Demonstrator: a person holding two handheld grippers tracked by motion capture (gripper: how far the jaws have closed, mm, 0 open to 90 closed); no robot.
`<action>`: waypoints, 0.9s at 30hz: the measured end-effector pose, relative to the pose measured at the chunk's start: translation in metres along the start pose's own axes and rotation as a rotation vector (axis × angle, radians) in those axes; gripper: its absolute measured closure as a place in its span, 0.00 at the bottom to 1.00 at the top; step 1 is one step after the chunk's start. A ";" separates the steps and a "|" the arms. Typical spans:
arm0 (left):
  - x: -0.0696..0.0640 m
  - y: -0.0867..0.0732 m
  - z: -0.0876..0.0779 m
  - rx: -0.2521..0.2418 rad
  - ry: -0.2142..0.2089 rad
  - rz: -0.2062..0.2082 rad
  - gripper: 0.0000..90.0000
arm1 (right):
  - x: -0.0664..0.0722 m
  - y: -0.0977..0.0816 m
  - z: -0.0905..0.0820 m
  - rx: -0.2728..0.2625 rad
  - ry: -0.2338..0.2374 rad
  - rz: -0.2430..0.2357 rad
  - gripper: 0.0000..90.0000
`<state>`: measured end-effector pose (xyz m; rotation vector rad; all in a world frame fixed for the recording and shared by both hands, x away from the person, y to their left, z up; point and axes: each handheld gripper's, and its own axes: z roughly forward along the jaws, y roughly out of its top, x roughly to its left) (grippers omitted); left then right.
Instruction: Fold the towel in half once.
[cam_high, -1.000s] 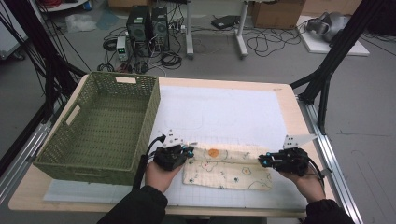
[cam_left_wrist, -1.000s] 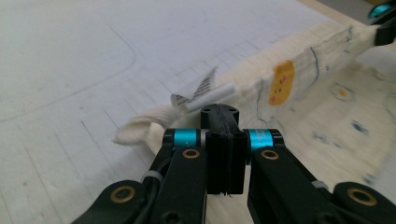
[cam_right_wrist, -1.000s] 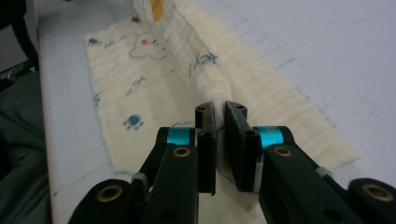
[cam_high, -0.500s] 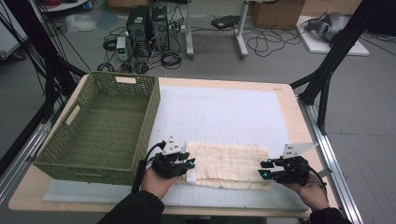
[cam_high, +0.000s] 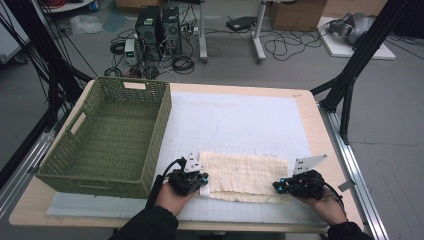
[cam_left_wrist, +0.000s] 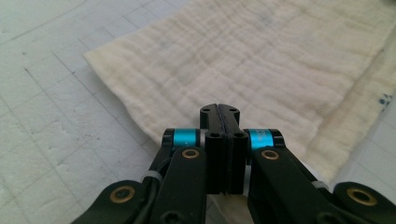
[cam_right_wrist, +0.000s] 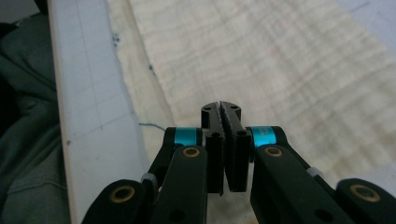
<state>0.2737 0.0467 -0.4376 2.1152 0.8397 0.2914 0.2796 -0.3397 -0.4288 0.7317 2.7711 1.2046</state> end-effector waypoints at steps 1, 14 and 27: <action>0.000 0.001 -0.002 -0.005 0.001 -0.005 0.99 | 0.001 0.002 -0.003 -0.008 0.003 -0.002 0.98; 0.005 0.005 -0.016 -0.031 -0.002 -0.035 0.99 | 0.017 0.001 -0.016 -0.047 0.032 -0.011 0.98; -0.013 -0.008 -0.003 0.063 -0.087 0.068 0.92 | 0.020 -0.009 0.011 0.038 0.094 0.006 0.88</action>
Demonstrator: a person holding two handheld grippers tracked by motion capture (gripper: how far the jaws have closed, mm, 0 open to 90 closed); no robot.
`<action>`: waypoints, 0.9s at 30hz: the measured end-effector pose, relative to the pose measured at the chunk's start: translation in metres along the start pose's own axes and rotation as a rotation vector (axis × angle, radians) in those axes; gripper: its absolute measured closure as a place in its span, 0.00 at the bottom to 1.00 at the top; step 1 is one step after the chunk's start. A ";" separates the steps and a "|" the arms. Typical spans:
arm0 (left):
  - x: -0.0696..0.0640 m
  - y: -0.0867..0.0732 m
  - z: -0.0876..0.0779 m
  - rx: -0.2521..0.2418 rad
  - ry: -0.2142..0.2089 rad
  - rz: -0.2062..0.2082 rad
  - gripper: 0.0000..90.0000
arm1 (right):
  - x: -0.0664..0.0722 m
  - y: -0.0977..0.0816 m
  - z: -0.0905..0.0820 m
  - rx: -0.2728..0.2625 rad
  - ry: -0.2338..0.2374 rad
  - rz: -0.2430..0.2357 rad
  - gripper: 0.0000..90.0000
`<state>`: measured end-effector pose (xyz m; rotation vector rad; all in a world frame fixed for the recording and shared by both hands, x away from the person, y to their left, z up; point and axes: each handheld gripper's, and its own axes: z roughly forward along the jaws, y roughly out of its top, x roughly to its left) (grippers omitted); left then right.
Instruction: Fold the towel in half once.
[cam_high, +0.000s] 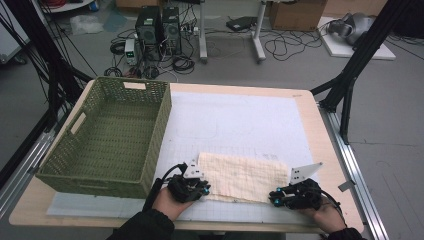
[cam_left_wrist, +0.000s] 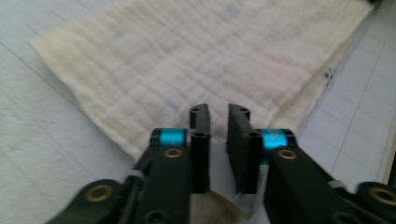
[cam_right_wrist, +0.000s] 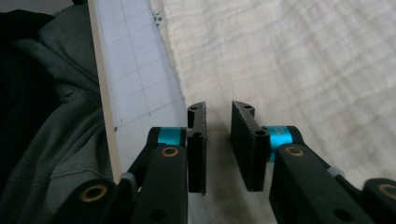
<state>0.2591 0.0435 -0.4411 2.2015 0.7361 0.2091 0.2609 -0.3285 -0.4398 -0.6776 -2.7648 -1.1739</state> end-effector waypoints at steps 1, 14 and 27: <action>0.000 0.000 0.000 -0.003 0.004 -0.003 0.97 | -0.001 0.001 0.000 0.005 -0.001 0.001 0.94; 0.003 -0.004 -0.017 -0.037 -0.015 -0.026 0.99 | -0.001 0.002 -0.007 -0.021 0.005 -0.002 0.82; 0.027 0.015 -0.005 -0.143 0.046 -0.086 0.81 | -0.036 0.020 -0.017 -0.162 -0.140 0.106 0.70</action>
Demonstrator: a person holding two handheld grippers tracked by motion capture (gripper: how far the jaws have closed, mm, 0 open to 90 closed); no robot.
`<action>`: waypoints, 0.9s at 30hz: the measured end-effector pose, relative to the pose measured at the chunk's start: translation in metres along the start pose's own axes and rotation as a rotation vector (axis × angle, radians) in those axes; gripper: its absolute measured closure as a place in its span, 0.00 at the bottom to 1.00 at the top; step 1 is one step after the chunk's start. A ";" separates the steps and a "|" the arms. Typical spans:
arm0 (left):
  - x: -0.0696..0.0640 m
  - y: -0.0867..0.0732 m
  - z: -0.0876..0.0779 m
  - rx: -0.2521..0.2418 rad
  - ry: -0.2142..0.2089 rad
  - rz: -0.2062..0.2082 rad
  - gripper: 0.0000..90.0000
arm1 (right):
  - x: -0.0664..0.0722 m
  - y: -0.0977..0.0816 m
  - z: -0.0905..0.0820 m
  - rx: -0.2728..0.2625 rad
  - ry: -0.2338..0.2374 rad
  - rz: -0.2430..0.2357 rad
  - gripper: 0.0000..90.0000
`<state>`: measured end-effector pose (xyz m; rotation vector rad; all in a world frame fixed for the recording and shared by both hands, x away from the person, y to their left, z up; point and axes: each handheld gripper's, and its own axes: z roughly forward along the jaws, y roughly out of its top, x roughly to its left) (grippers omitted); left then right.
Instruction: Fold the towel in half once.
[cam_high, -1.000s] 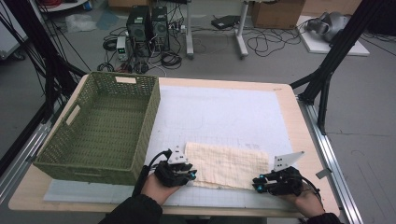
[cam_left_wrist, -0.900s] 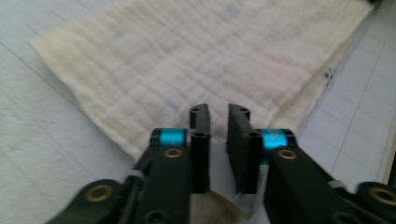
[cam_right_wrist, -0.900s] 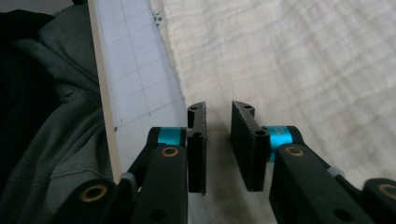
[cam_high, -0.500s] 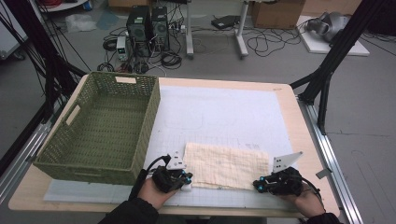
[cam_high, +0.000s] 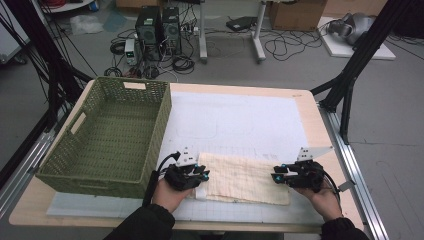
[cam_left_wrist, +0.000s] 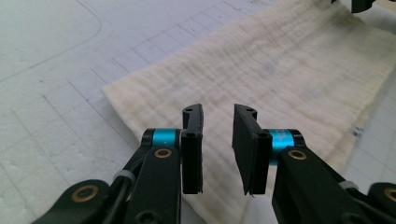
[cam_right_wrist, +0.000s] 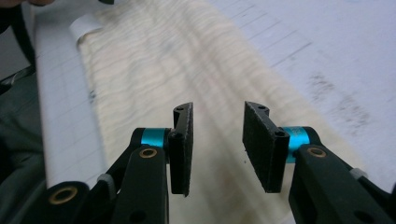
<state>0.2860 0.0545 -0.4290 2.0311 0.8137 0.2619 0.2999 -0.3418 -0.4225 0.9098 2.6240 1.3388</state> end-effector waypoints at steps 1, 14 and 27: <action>0.002 0.001 0.002 -0.004 0.000 -0.007 0.81 | -0.002 0.002 0.000 -0.007 -0.002 0.008 0.71; 0.006 0.015 0.017 -0.024 0.043 -0.004 0.86 | -0.013 0.018 0.012 -0.056 -0.019 0.028 0.80; 0.032 0.025 0.039 0.003 0.118 -0.097 0.85 | -0.034 0.014 0.016 -0.012 -0.092 0.091 0.78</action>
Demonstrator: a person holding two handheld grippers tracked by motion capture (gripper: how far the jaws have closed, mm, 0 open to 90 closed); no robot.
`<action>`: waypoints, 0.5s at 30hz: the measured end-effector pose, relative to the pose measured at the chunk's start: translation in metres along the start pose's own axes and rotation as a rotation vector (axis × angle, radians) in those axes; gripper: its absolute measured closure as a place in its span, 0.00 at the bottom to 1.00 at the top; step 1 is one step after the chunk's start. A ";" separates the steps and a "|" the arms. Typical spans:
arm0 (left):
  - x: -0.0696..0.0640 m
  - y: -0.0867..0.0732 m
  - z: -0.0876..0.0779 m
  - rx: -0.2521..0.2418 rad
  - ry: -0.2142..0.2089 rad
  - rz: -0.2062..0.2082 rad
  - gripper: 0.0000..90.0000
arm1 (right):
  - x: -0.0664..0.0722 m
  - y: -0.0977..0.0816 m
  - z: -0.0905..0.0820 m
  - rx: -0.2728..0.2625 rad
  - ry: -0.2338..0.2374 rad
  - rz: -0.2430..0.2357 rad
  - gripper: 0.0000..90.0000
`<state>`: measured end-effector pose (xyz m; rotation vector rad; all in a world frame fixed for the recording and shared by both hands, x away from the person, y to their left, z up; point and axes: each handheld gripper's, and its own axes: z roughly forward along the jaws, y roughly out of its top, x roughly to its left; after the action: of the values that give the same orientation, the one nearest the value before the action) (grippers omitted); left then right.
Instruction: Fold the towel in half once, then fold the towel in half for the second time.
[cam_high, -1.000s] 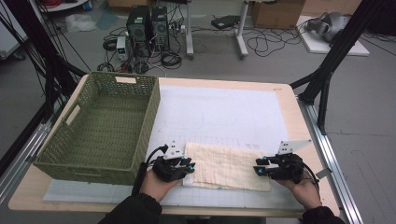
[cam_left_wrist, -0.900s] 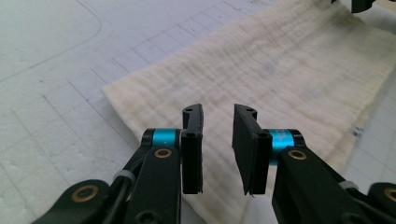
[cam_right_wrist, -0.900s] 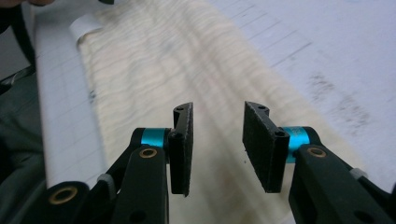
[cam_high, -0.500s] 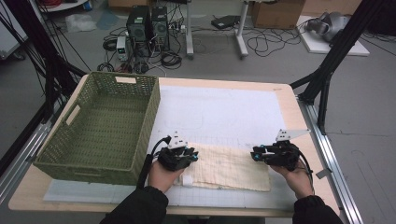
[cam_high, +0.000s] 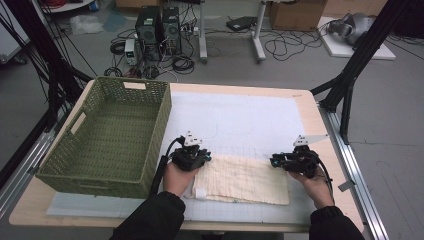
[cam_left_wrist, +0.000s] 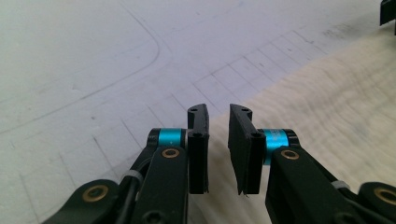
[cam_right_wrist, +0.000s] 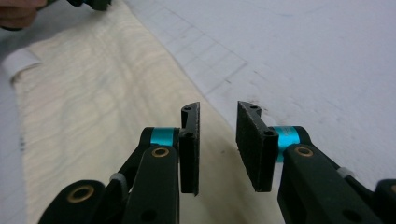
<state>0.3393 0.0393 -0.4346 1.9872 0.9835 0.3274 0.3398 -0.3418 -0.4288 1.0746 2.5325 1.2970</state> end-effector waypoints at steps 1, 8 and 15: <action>0.001 0.001 0.002 0.002 0.010 -0.009 0.84 | -0.002 0.000 0.001 0.009 -0.014 0.008 0.78; 0.007 0.000 0.011 0.086 0.104 -0.024 0.68 | -0.009 -0.007 0.003 0.089 -0.068 0.005 0.72; 0.004 -0.003 0.009 0.099 0.099 0.015 0.64 | -0.015 -0.021 -0.009 0.078 -0.018 0.028 0.69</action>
<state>0.3455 0.0383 -0.4427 2.0852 1.0663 0.3954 0.3363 -0.3648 -0.4419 1.1356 2.5838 1.1980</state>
